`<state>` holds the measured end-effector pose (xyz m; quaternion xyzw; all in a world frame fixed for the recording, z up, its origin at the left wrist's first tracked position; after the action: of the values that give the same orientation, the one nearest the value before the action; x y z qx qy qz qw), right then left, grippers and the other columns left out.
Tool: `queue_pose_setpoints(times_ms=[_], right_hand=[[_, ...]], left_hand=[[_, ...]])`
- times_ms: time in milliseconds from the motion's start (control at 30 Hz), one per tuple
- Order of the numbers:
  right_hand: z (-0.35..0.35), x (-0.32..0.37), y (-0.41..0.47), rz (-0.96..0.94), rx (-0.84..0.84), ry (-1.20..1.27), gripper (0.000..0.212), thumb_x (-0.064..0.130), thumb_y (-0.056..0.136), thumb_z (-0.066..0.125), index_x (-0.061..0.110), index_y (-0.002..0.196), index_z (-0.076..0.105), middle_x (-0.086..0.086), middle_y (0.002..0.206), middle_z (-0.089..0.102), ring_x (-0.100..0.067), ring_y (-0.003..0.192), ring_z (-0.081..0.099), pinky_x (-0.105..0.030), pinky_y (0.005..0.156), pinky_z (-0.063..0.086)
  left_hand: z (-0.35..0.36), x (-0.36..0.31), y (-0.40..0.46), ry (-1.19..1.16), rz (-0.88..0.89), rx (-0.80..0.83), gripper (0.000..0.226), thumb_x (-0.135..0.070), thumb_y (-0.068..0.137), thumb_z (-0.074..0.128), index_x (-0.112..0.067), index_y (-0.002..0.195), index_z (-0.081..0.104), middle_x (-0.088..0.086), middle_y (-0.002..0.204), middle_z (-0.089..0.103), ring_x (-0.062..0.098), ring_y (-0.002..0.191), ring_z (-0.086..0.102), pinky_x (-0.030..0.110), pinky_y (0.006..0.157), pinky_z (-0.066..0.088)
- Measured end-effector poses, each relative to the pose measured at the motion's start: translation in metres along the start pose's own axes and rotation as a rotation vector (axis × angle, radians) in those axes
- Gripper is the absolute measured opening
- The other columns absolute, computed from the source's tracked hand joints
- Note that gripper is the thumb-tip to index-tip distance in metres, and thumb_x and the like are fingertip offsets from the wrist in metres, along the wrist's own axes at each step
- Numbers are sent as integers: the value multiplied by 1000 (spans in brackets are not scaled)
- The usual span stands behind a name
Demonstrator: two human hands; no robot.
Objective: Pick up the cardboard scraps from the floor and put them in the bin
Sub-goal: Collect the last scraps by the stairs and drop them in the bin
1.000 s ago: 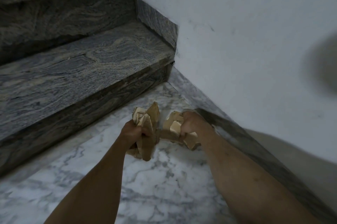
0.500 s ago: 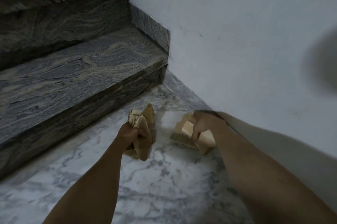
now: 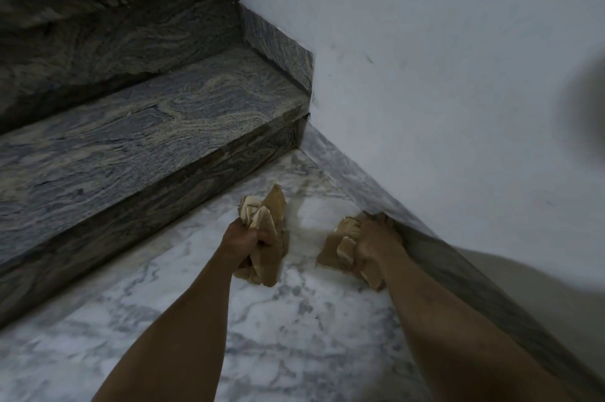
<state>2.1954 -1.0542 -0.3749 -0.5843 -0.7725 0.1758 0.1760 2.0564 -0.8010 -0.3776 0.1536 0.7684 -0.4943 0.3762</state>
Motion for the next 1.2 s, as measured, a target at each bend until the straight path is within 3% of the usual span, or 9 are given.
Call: queue_pose_setpoints(times_ms=[167, 300, 433, 567, 733, 900, 1000, 1067, 1200], right_hand=[[-16, 6, -6, -39, -3, 16, 41, 42, 83, 66, 22, 119, 62, -3, 124, 65, -24, 116, 60, -33, 93, 50], [-44, 18, -4, 58, 184, 766, 64, 27, 61, 93, 7, 117, 67, -8, 113, 68, -26, 105, 64, -32, 83, 52], [-59, 42, -9, 61, 217, 1197, 48, 16, 62, 92, 4, 105, 72, -11, 99, 75, -25, 82, 71, -37, 74, 59], [-51, 62, -15, 1, 381, 1286, 65, 24, 57, 94, 10, 115, 68, -11, 102, 76, -30, 97, 72, -53, 89, 56], [-62, 73, -15, -49, 463, 1439, 60, 21, 68, 87, 14, 122, 62, -13, 110, 73, -31, 103, 68, -46, 76, 59], [-82, 77, -5, -40, 461, 1533, 39, 9, 83, 73, 10, 121, 62, -12, 103, 72, -28, 90, 68, -37, 69, 55], [-97, 79, 1, -60, 429, 1570, 57, 10, 76, 80, 12, 128, 58, -14, 112, 71, -31, 98, 69, -42, 71, 57], [-112, 78, -8, -75, 409, 1589, 68, 10, 71, 82, 16, 133, 54, -14, 121, 68, -34, 106, 67, -47, 75, 58], [-154, 73, -53, -34, 534, 1587, 59, 12, 77, 77, 10, 133, 56, -21, 126, 64, -39, 115, 62, -58, 95, 51]], left_hand=[[4, 5, -3, -109, -16, 11, 47, -6, 65, 84, -11, 108, 66, 14, 103, 73, 36, 93, 69, 47, 82, 60], [14, 4, -11, -288, -60, 49, 44, 5, 69, 78, -1, 111, 65, 21, 102, 73, 40, 94, 69, 45, 80, 60], [26, -15, -19, -367, -38, 108, 44, 4, 71, 75, 1, 114, 65, 22, 101, 74, 41, 93, 70, 44, 79, 60], [32, -48, -23, -415, -30, 132, 40, 3, 74, 69, -4, 113, 66, 22, 100, 74, 39, 89, 70, 44, 76, 59], [29, -73, -28, -500, -8, 150, 54, -5, 64, 67, -1, 117, 67, 23, 103, 73, 38, 90, 69, 44, 79, 55], [21, -88, -34, -599, -17, 138, 46, -7, 77, 59, 1, 122, 64, 23, 110, 69, 37, 99, 63, 42, 85, 49], [16, -101, -37, -637, -23, 147, 40, -8, 79, 56, 0, 117, 65, 20, 104, 69, 35, 93, 63, 38, 78, 49], [13, -112, -46, -670, -47, 166, 37, -7, 78, 54, 0, 113, 65, 18, 104, 67, 34, 90, 62, 38, 76, 50], [-1, -142, -98, -692, -164, 169, 34, -6, 75, 56, -2, 106, 67, 16, 99, 69, 34, 90, 62, 39, 81, 50]])
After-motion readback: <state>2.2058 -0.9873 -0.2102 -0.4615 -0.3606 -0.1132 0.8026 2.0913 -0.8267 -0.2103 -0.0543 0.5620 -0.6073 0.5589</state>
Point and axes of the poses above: each hand's wrist, its own y-axis towards the middle knuckle, its own z-axis out of the palm, x = y × z, the point moved 4 cm from there along y, towards the middle knuckle
